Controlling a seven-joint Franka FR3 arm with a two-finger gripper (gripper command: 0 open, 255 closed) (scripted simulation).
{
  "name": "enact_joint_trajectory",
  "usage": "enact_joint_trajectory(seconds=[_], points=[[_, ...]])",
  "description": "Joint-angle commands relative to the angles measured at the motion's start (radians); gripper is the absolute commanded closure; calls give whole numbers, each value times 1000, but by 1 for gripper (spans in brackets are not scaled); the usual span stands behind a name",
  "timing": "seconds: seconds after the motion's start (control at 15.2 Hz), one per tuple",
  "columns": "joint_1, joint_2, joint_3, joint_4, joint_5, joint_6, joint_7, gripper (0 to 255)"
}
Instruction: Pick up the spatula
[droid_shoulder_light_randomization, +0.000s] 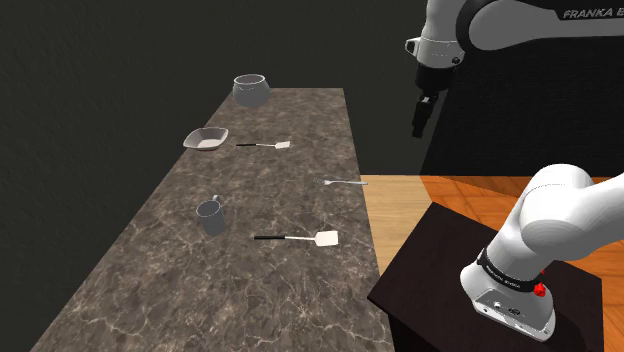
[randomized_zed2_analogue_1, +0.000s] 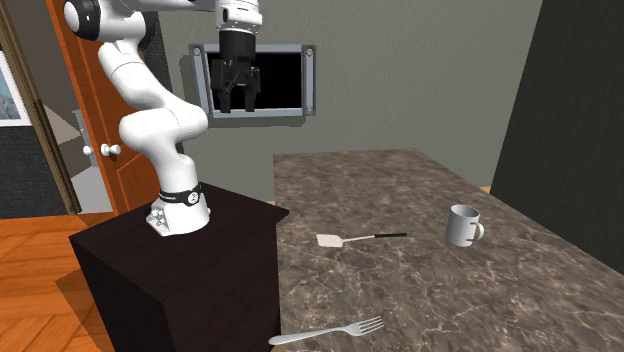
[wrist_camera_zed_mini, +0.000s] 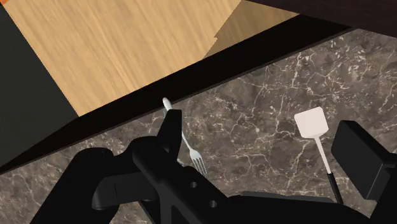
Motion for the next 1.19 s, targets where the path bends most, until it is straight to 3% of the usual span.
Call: enact_joint_trajectory(seconds=[0.0,0.59,1.12], points=[[0,0,0,0,0,0,0,0],[57,220,22,-81,38,313,-18,0],[102,482,53,-66,61,572,-38,0]])
